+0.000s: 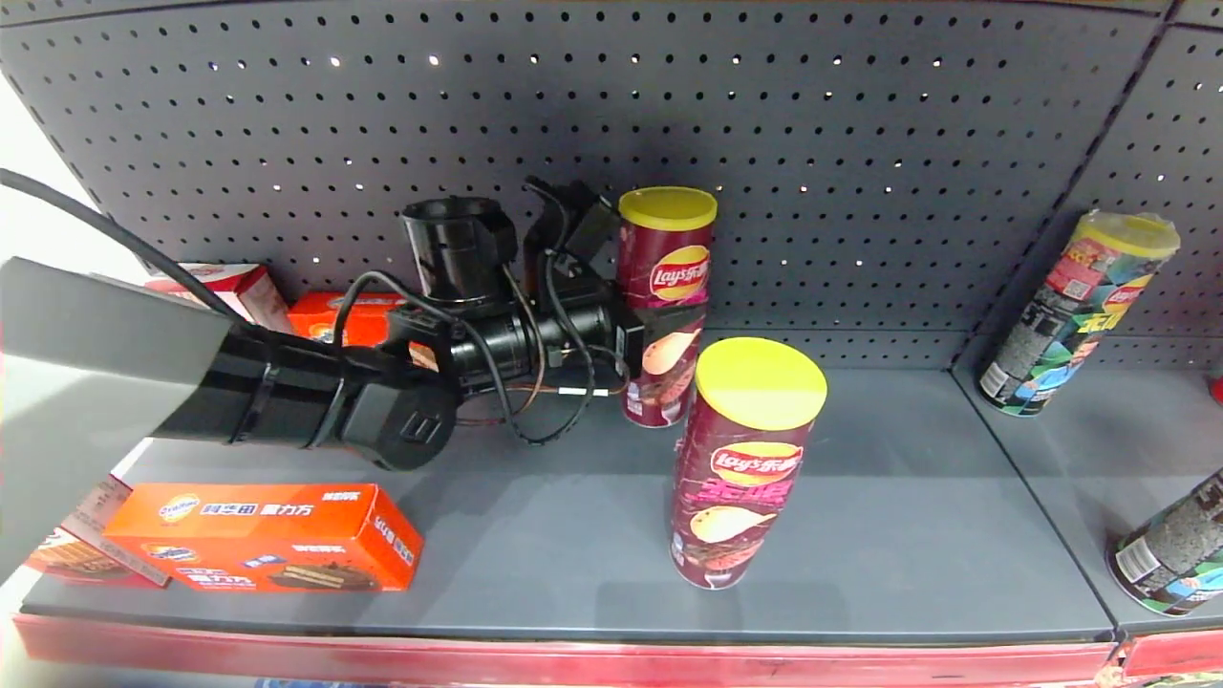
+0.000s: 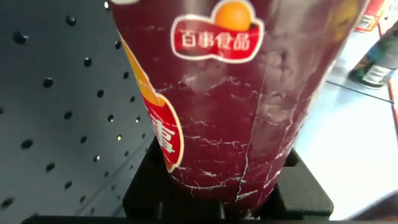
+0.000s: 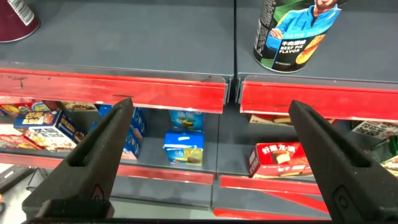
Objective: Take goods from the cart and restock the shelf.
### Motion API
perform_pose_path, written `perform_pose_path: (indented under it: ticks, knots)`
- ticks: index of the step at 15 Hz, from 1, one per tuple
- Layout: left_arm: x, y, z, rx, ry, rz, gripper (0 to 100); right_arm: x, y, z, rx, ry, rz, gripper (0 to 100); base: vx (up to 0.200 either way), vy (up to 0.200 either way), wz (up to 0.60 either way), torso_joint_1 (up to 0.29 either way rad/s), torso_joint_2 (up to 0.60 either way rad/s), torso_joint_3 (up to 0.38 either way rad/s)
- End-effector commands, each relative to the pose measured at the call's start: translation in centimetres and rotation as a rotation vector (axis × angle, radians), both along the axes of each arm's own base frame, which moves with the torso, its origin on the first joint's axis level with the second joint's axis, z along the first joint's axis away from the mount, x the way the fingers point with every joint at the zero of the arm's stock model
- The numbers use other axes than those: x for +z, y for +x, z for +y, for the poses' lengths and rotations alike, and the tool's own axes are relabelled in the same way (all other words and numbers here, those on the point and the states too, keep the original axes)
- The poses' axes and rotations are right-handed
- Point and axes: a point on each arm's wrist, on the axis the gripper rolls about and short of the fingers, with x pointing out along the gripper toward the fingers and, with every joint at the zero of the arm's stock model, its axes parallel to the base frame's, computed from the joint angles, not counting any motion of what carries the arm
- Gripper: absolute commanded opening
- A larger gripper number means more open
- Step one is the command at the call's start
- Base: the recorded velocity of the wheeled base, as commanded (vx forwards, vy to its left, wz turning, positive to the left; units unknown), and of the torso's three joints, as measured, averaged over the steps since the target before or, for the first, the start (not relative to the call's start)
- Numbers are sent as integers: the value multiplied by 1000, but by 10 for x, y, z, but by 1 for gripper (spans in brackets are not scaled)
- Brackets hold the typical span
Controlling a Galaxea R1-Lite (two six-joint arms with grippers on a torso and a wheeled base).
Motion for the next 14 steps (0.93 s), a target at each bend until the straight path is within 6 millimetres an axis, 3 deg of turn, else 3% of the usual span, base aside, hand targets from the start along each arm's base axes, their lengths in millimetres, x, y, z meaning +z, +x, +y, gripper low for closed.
perform_pose_path:
  ticks: [1, 8, 9, 14]
  knots:
    - [-14, 16, -9, -3, 5, 7, 0, 0, 0, 0, 2, 0, 4, 100, 0, 0, 0, 0, 0, 0]
    - [-32, 26, -15, -15, 14, 11, 0, 0, 0, 0, 2, 0, 4, 100, 0, 0, 0, 0, 0, 0]
    - [-34, 27, -15, -15, 15, 11, 100, 0, 0, 0, 1, 0, 4, 100, 0, 0, 0, 0, 0, 0]
    - [-36, 20, -10, -3, 27, 31, 100, 0, 0, 0, 1, 0, 4, 100, 0, 0, 0, 0, 0, 0]
